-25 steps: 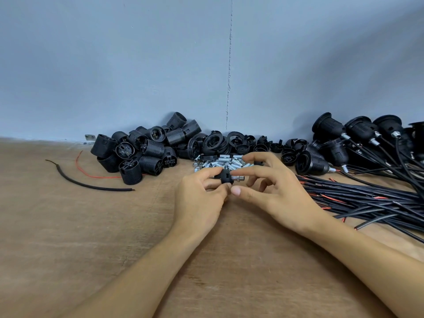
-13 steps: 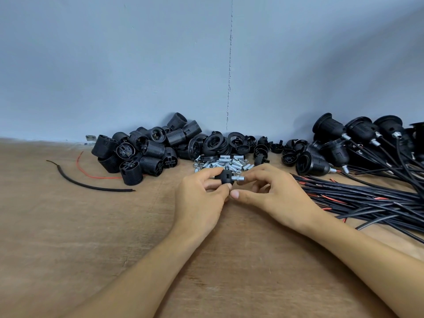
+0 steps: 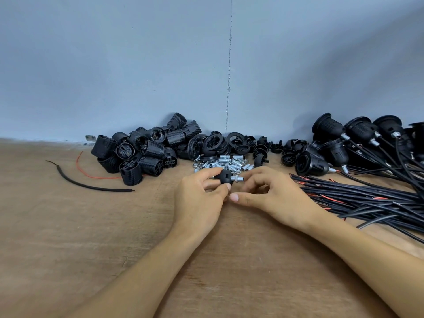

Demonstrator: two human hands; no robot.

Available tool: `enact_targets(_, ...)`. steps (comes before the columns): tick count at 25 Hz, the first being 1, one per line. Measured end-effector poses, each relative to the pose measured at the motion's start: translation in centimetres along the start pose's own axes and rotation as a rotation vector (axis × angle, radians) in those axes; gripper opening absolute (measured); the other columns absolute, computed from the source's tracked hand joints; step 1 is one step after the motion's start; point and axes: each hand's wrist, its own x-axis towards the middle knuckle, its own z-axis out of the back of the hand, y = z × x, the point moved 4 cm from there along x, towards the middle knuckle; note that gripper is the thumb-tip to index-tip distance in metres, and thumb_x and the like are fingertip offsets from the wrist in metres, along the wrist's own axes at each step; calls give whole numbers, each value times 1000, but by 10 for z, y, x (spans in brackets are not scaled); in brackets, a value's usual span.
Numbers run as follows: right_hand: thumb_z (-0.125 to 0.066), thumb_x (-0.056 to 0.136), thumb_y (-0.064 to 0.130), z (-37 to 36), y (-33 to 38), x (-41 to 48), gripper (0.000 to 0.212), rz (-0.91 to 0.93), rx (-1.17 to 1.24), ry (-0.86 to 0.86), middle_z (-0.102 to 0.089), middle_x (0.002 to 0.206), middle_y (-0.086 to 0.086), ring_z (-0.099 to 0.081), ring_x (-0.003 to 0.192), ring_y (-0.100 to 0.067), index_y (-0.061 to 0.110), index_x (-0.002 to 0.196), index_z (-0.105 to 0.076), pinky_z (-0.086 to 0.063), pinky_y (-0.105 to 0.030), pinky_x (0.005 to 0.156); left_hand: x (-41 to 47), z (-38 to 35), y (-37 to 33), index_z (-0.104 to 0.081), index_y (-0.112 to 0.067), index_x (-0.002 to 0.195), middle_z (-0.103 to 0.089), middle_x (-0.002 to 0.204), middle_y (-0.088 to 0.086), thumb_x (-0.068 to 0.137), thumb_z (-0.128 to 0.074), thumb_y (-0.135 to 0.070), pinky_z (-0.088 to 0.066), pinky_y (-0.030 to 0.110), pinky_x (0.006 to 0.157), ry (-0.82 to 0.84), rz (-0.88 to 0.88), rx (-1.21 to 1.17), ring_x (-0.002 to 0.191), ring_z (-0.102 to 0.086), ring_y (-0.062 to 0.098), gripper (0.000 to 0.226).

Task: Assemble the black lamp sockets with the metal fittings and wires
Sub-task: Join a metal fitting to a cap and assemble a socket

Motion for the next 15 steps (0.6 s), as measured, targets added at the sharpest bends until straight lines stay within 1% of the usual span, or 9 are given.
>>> enact_targets(1, -81, 63, 61, 0, -1, 1, 38, -9, -11, -3, -66, 96, 16, -62, 83, 1, 33, 87, -72, -46, -20, 75, 0, 0, 0, -72, -32, 116, -78, 92, -6, 82, -80, -10, -61, 38, 86, 1, 1, 0, 81, -77, 12, 41)
enact_targets(2, -83, 65, 58, 0, -2, 1, 41, -18, 6, -8, -67, 93, 15, -62, 81, 0, 33, 94, -69, -47, -21, 75, 0, -1, 0, -72, -30, 117, -78, 91, -6, 82, -80, -10, -61, 39, 86, 4, 3, -4, 81, -77, 12, 41)
enact_targets(4, -85, 64, 54, 1, -3, 0, 48, -29, 68, 7, -68, 95, 18, -62, 81, 4, 36, 105, -66, -45, -14, 75, 0, -1, -1, -71, -27, 120, -79, 89, -8, 83, -79, -8, -62, 38, 86, 9, 9, -11, 79, -77, 12, 42)
enact_targets(7, -81, 64, 58, 0, -3, 1, 33, -26, 37, 32, -69, 94, 23, -63, 83, 9, 33, 82, -72, -44, -9, 73, 0, -1, -1, -70, -24, 123, -79, 87, -7, 85, -78, -7, -62, 36, 83, 14, 12, -18, 76, -77, 13, 43)
enact_targets(9, -84, 67, 52, 1, -4, 1, 35, -35, 62, -5, -70, 91, 17, -62, 78, 5, 33, 92, -69, -47, -14, 73, 0, -2, -2, -69, -20, 125, -78, 86, -6, 85, -77, -4, -62, 29, 75, 18, 10, -32, 75, -77, 13, 44)
enact_targets(11, -85, 71, 44, 2, -3, 1, 47, -29, 101, 0, -67, 104, 14, -64, 87, 0, 35, 112, -63, -48, -18, 79, -1, -1, -3, -70, -19, 124, -77, 83, -8, 85, -77, -2, -60, 21, 68, 21, 7, -41, 73, -77, 11, 43)
enact_targets(12, -85, 72, 43, 1, -2, 1, 45, -14, 92, 14, -65, 107, 14, -65, 91, -2, 36, 112, -65, -48, -18, 81, -1, -1, -3, -70, -19, 124, -77, 81, -11, 85, -77, -3, -60, 21, 68, 22, 4, -35, 73, -77, 10, 43)
enact_targets(14, -84, 71, 47, -1, -1, 1, 25, 3, 46, 28, -67, 100, 17, -64, 89, 1, 36, 90, -73, -46, -15, 78, -1, -1, -3, -70, -21, 123, -76, 79, -14, 85, -77, -4, -61, 25, 72, 25, 2, -20, 72, -77, 11, 42)
enact_targets(15, -83, 71, 49, -1, -2, 1, 22, -6, 34, 15, -68, 94, 17, -64, 84, 2, 35, 84, -73, -47, -14, 75, -1, -2, -3, -71, -21, 122, -76, 78, -15, 85, -77, -4, -61, 25, 72, 28, 2, -24, 72, -77, 11, 42)
